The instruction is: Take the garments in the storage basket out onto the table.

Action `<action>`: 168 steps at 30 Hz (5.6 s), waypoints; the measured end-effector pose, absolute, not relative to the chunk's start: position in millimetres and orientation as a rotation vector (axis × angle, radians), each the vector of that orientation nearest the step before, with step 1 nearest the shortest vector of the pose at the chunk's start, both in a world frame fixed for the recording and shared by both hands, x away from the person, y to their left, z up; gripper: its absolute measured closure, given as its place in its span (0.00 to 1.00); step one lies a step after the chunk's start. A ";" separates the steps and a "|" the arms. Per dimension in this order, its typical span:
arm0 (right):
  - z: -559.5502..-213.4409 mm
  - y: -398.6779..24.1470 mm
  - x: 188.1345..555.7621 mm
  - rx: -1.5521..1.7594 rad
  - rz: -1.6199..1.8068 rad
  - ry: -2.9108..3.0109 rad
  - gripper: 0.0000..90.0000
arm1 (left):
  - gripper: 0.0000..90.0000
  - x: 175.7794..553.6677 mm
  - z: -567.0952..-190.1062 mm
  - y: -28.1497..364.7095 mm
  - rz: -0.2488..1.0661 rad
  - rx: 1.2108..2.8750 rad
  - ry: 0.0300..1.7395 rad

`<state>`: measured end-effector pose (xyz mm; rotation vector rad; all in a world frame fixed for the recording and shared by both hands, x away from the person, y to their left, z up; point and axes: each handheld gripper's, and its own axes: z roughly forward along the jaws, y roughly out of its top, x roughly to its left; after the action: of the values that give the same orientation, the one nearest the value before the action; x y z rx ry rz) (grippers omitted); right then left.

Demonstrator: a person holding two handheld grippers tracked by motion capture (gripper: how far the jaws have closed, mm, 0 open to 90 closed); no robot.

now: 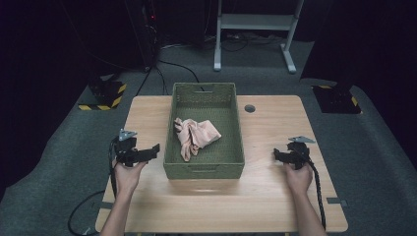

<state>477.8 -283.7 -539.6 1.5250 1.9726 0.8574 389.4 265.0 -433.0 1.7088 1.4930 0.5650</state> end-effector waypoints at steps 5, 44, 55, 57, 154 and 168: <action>-539.6 -283.7 477.7 1.525 0.858 1.973 0.17 | 0.01 393.4 -425.1 257.9 0.552 1.710 1.472; -539.7 -283.6 477.7 1.524 0.856 1.974 0.17 | 0.02 436.8 -399.4 188.0 0.525 1.781 1.368; -539.7 -283.5 477.7 1.524 0.856 1.975 0.17 | 0.03 446.2 -397.8 176.8 0.538 1.771 1.362; -539.7 -283.5 477.7 1.524 0.856 1.975 0.17 | 0.03 447.0 -397.7 176.0 0.537 1.770 1.362; -539.7 -282.9 477.6 1.516 0.858 1.983 0.16 | 0.83 541.4 -458.4 114.3 0.517 1.995 1.670; -539.7 -282.9 477.6 1.516 0.858 1.984 0.16 | 0.94 534.5 -445.6 114.3 0.484 1.947 1.552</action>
<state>477.6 -282.9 -539.7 1.5159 1.9839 0.8581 534.5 114.3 -445.6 1.9466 1.5516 0.4844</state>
